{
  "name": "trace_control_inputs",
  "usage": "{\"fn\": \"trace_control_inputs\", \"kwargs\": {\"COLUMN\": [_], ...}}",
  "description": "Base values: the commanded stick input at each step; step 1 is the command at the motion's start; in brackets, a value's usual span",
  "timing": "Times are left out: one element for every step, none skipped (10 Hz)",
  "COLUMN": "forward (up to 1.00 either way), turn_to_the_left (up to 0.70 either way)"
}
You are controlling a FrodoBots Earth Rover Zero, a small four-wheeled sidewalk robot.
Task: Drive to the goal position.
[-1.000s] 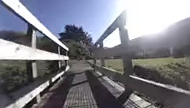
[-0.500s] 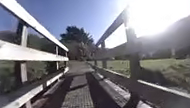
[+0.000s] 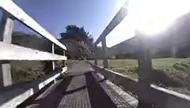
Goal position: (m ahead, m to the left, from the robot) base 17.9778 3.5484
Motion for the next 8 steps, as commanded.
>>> {"fn": "trace_control_inputs", "kwargs": {"forward": [0.50,0.50,0.50,0.50,0.50,0.50,0.50,0.50], "turn_to_the_left": [0.00,0.00,0.00,0.00,0.18,0.02,0.00,0.00]}}
